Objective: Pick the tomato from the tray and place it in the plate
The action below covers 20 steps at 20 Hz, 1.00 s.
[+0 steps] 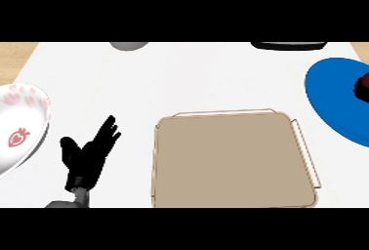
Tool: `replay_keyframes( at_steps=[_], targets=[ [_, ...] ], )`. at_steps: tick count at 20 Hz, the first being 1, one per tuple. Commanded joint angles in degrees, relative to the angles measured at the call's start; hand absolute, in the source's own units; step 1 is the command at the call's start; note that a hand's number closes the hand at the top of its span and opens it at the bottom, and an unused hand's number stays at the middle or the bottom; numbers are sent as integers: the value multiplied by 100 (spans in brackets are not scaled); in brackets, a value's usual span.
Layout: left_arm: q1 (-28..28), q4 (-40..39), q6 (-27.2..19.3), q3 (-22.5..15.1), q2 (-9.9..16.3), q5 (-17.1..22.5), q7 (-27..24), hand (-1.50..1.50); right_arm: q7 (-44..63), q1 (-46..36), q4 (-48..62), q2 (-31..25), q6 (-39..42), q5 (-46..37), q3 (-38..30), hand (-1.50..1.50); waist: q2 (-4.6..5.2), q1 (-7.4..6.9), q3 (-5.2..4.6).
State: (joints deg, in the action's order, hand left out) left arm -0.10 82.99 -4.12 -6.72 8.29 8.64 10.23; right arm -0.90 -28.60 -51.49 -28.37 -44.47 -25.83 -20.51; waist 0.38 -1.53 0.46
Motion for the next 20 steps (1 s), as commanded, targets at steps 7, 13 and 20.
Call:
replay_keyframes(
  at_steps=[7,13,20],
  targets=[
    [-6,-36,138,-45,57,27,272,0,-135,-635,2765,-997,1078,-81,-153,-150,146,-276,-24],
    [-252,-278,32,-24,-64,-79,140,0,-1147,-1045,3272,-1008,2031,475,-536,-150,153,-210,0],
    [91,184,-2,-175,-83,-122,270,0,-2693,-998,3158,-942,2181,1481,-1539,-150,88,-157,14]
  ],
)
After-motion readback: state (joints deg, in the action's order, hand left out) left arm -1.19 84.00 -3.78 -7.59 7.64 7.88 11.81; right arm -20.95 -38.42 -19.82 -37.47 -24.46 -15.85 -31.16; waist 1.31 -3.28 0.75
